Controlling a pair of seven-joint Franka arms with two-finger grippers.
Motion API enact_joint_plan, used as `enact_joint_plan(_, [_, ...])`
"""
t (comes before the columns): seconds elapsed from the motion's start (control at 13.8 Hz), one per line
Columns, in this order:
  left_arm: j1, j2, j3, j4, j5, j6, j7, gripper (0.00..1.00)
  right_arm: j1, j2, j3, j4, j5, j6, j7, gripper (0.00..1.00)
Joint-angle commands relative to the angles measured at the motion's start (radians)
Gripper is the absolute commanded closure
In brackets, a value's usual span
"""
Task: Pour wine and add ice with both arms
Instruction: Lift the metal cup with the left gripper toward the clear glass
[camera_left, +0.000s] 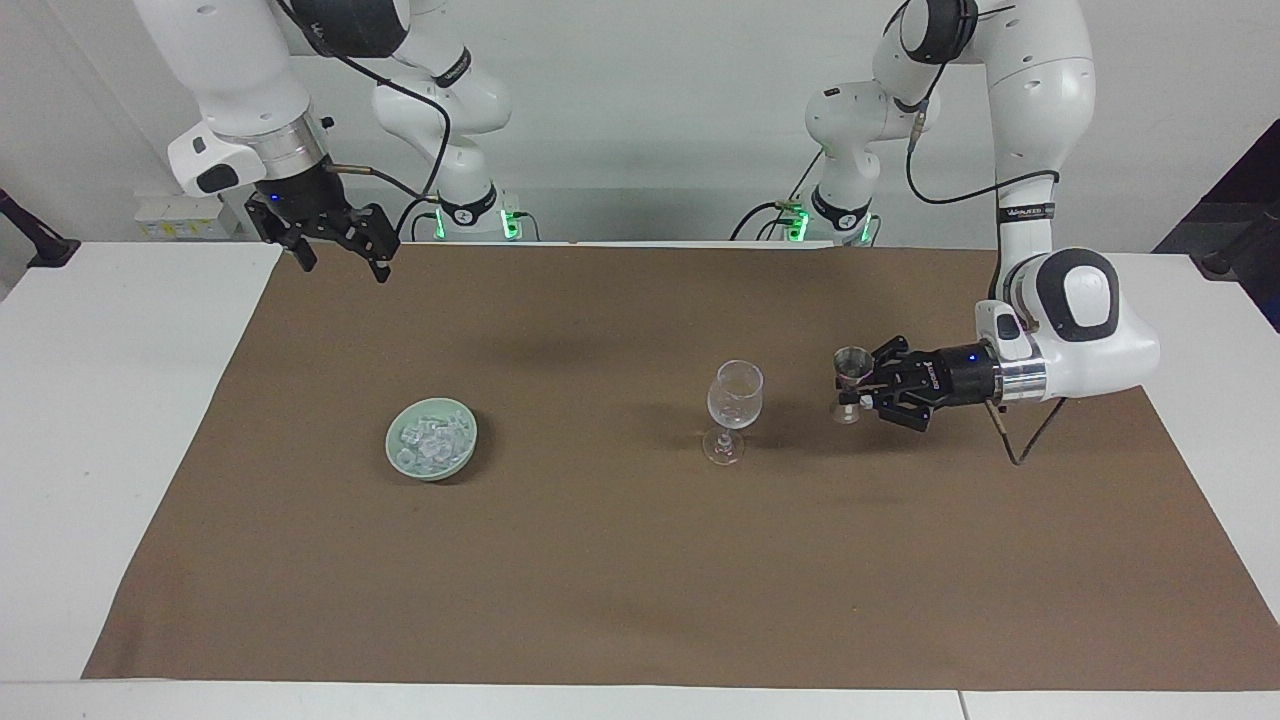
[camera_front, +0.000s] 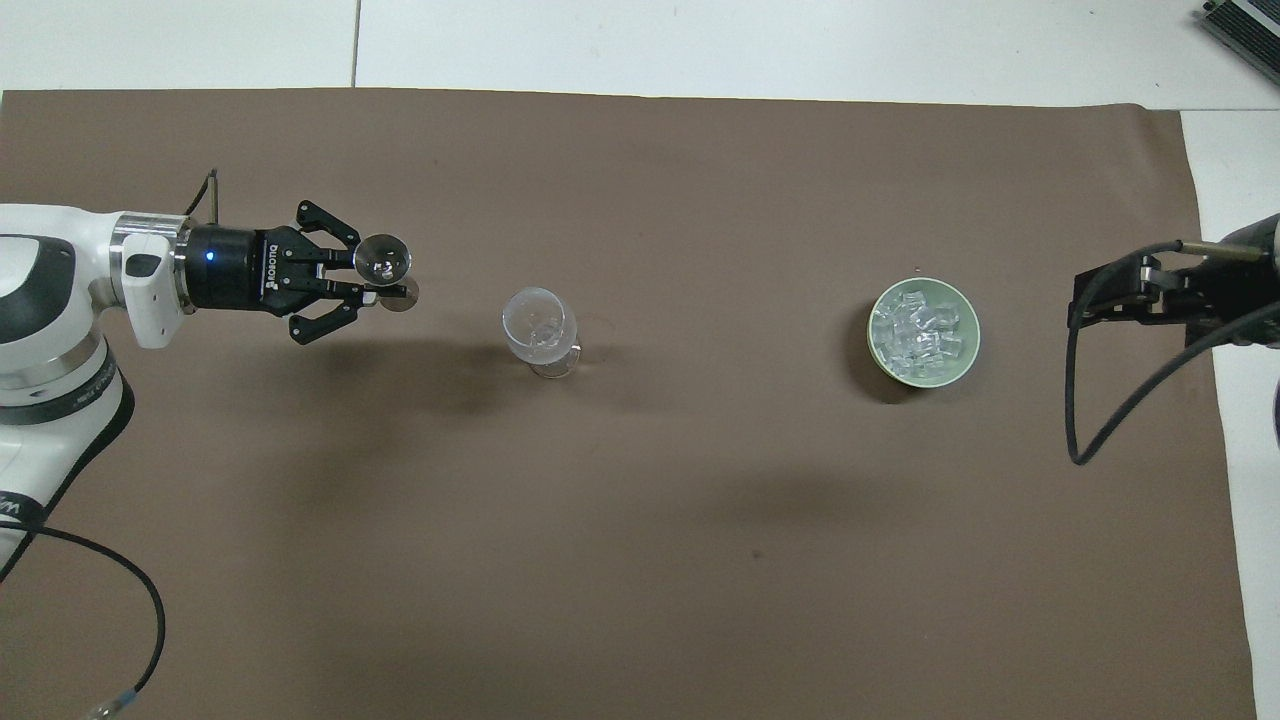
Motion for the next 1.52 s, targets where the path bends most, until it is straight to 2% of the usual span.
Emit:
enact_joint_plan(0.0, [-0.049, -0.116, 0.021, -0.106, -0.003, 0.092, -0.039, 1.0, -0.008, -0.014, -0.002, -0.02, 0.025, 0.011, -0.019, 0.0])
enact_joint_plan(0.22, [-0.104, -0.179, 0.021, -0.138, 0.048, 0.182, -0.1, 1.0, -0.008, -0.014, -0.002, -0.019, 0.025, 0.011, -0.019, 0.0])
enact_joint_plan(0.51, [-0.168, -0.198, 0.021, -0.14, 0.071, 0.264, -0.154, 1.0, -0.008, -0.014, -0.002, -0.02, 0.025, 0.011, -0.019, 0.0])
enact_joint_plan(0.8, [-0.191, -0.212, 0.021, -0.155, 0.083, 0.287, -0.163, 1.0, -0.008, -0.014, -0.002, -0.019, 0.025, 0.011, -0.019, 0.0])
enact_joint_plan(1.45, [-0.204, -0.246, 0.021, -0.143, 0.237, 0.316, -0.312, 1.0, -0.008, -0.014, -0.002, -0.02, 0.025, 0.011, -0.019, 0.0])
